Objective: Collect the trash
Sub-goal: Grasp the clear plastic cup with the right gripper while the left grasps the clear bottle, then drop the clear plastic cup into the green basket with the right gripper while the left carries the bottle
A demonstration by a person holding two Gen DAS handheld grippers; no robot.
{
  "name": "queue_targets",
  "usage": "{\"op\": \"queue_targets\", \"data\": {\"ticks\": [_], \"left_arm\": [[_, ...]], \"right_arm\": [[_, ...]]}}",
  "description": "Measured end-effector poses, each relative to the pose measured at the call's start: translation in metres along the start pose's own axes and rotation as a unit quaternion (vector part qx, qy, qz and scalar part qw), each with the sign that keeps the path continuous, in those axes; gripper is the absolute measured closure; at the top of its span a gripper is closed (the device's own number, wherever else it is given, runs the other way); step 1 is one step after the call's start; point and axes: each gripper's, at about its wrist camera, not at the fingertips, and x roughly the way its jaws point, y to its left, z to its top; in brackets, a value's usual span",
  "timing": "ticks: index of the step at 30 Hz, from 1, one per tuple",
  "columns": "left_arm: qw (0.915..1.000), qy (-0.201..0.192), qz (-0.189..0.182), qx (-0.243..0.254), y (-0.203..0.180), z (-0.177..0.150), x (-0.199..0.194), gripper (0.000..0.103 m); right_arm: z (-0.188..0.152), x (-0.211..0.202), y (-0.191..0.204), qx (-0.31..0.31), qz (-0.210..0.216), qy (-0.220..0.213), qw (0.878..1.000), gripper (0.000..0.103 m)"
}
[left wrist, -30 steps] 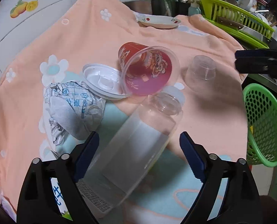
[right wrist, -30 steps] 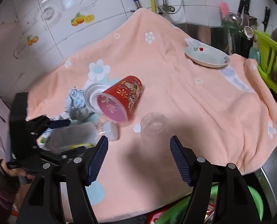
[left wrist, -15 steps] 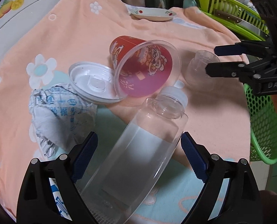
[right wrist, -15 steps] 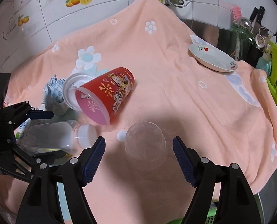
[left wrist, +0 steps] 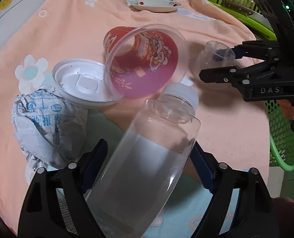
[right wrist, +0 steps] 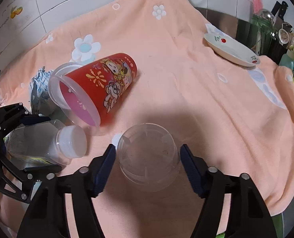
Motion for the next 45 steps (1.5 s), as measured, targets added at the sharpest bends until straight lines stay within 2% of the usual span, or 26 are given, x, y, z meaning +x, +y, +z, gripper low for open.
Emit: {"op": "queue_targets", "data": {"ticks": [7, 12, 16, 23, 34, 45], "left_arm": [[0.9999, -0.006, 0.003, -0.013, -0.006, -0.001, -0.005, 0.044], [0.9994, -0.014, 0.005, -0.030, -0.014, -0.006, -0.012, 0.045], [0.9980, -0.026, -0.013, -0.055, -0.019, -0.012, -0.024, 0.046], [0.9963, -0.037, -0.032, -0.070, -0.041, -0.020, -0.038, 0.046], [0.9948, -0.054, -0.064, -0.057, -0.089, -0.021, -0.053, 0.046], [0.9934, -0.061, -0.093, -0.026, -0.142, -0.015, -0.061, 0.046]], "right_arm": [[-0.005, -0.006, 0.000, 0.005, 0.004, -0.008, 1.000, 0.044], [-0.013, -0.019, 0.002, 0.009, 0.011, -0.017, 1.000, 0.044], [-0.022, -0.035, 0.003, 0.013, 0.016, -0.026, 0.999, 0.044], [-0.048, -0.063, -0.001, 0.024, 0.016, -0.036, 0.999, 0.044], [-0.097, -0.098, -0.017, 0.044, -0.007, -0.042, 0.998, 0.044], [-0.152, -0.122, -0.053, 0.087, -0.040, -0.033, 0.995, 0.044]]}}
